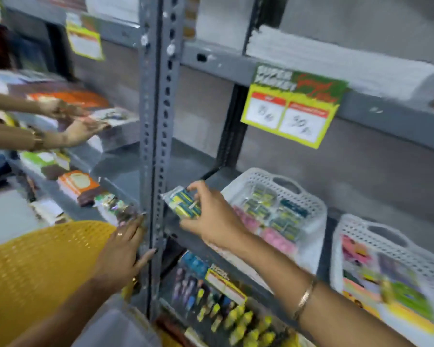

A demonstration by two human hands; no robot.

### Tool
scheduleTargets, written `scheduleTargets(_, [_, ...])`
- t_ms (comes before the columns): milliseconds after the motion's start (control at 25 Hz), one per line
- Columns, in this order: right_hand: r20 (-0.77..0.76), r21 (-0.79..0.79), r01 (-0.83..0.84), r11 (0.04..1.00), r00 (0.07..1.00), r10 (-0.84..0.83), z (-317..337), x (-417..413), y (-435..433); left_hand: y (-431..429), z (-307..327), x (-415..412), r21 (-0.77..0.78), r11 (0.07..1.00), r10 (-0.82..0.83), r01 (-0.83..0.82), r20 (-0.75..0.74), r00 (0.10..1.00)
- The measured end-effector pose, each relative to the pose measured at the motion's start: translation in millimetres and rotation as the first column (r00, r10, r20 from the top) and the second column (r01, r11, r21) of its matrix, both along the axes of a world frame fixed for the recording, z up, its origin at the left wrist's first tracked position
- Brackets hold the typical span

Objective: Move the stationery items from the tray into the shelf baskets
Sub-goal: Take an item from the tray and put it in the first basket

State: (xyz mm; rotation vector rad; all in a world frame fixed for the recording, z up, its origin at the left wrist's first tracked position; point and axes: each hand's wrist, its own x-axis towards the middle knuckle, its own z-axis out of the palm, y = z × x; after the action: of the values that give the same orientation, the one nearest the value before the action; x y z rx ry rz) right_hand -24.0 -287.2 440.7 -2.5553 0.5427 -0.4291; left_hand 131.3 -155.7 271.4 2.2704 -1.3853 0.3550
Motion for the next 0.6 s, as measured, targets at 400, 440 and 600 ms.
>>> scheduleTargets(400, [-0.21, -0.086, 0.326, 0.941, 0.918, -0.337, 16, -76, -137, -73, 55, -44, -0.053, 0.98, -0.181, 0.191, 0.157, 0.971])
scheduleTargets(440, [-0.224, -0.08, 0.344, 0.935, 0.908, -0.354, 9, -77, -147, -75, 49, -44, -0.035, 0.979, -0.197, 0.201, 0.108, 0.975])
scheduleTargets(600, [-0.274, -0.049, 0.365, 0.93, 0.89, -0.364, -18, -68, -176, -77, 16, -35, 0.119, 0.977, -0.182, 0.177, 0.025, 0.983])
